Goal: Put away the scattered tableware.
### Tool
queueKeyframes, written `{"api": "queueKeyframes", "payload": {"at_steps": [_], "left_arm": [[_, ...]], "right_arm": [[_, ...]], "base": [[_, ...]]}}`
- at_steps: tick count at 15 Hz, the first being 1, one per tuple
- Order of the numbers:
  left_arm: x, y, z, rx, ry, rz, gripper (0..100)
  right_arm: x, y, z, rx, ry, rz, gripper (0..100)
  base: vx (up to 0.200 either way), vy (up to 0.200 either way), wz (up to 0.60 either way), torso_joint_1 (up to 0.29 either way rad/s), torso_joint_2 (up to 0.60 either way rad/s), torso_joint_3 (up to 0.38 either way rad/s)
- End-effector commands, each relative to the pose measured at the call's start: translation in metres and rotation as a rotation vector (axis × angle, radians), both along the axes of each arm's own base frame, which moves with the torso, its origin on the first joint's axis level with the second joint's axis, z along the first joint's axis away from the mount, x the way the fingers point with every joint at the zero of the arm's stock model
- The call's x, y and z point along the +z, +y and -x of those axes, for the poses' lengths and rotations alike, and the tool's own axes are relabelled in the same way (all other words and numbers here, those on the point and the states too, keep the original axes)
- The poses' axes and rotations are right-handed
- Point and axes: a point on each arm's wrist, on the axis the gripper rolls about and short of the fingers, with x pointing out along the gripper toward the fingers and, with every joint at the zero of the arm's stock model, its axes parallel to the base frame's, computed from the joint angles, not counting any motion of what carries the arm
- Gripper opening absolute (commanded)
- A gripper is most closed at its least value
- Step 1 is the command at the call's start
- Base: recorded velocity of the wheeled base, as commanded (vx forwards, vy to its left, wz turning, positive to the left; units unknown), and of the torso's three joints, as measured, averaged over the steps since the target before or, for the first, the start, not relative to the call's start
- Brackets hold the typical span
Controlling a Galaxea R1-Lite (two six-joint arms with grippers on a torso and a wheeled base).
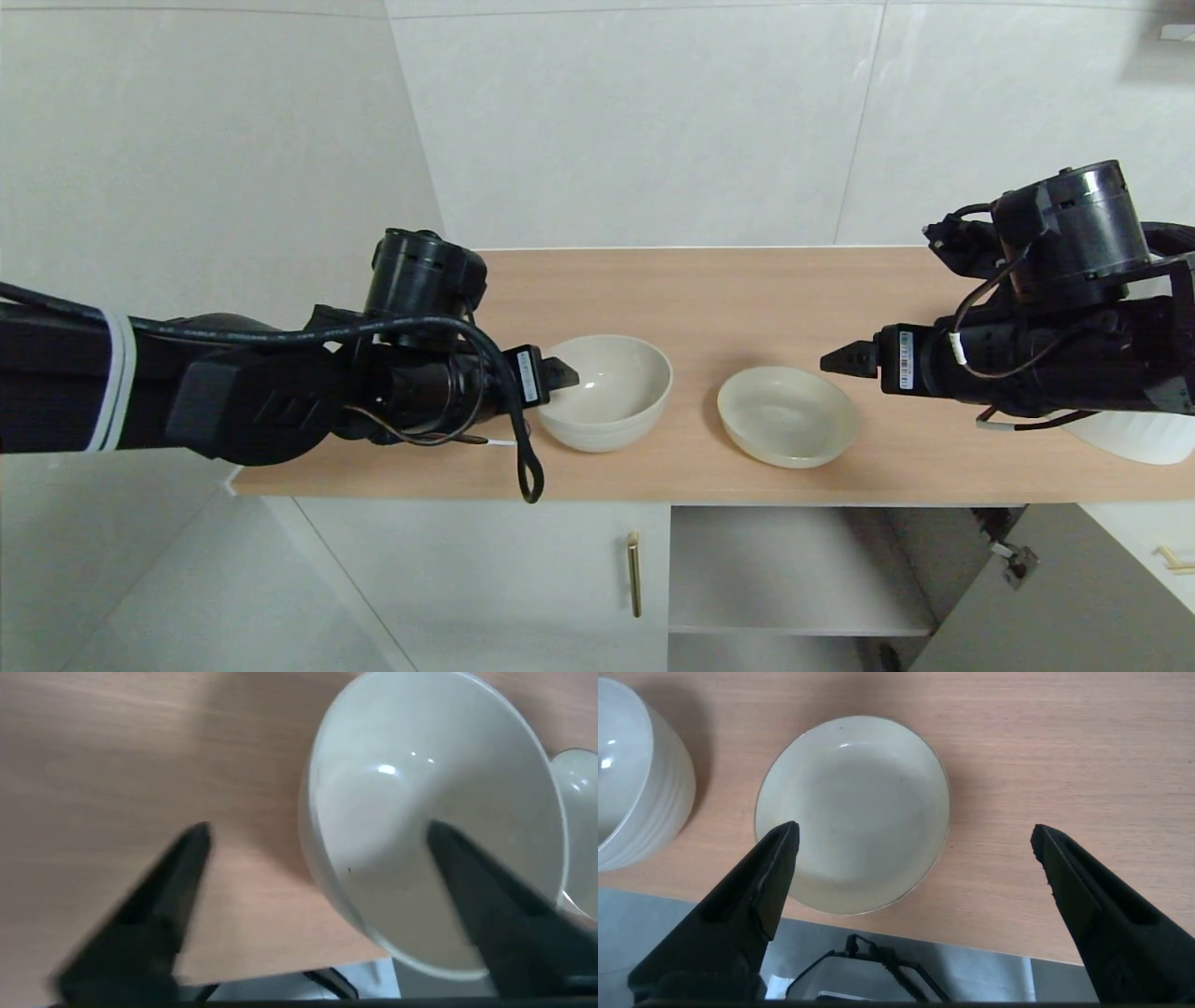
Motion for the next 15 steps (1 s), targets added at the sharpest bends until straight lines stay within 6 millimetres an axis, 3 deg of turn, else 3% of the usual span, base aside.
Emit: {"api": "queueKeyframes", "payload": {"at_steps": [1, 4, 8, 9, 10, 15], "left_arm": [[-0.005, -0.001, -0.003, 0.000, 0.010, -0.004, 0], [-0.002, 0.000, -0.001, 0.003, 0.001, 0.003, 0], [0.042, 0.008, 0.029, -0.019, -0.106, 0.067, 0], [0.044, 0.009, 0.032, -0.021, -0.111, 0.070, 0], [0.050, 0.012, 0.040, -0.026, -0.127, 0.080, 0], [0.050, 0.013, 0.042, -0.028, -0.127, 0.080, 0]], "right_arm": [[0.001, 0.000, 0.001, 0.000, -0.002, -0.001, 100], [0.000, 0.000, 0.000, 0.002, -0.001, -0.001, 100], [-0.001, 0.001, -0.001, 0.000, 0.005, 0.002, 100], [-0.002, 0.001, -0.002, 0.000, 0.007, 0.003, 100], [-0.008, 0.003, -0.006, -0.002, 0.024, 0.014, 100], [-0.044, 0.013, -0.030, -0.042, 0.115, 0.091, 100]], "base": [[0.000, 0.000, 0.00, 0.000, 0.00, 0.000], [0.000, 0.000, 0.00, 0.000, 0.00, 0.000], [0.000, 0.000, 0.00, 0.000, 0.00, 0.000], [0.000, 0.000, 0.00, 0.000, 0.00, 0.000], [0.000, 0.000, 0.00, 0.000, 0.00, 0.000], [0.000, 0.000, 0.00, 0.000, 0.00, 0.000]]}}
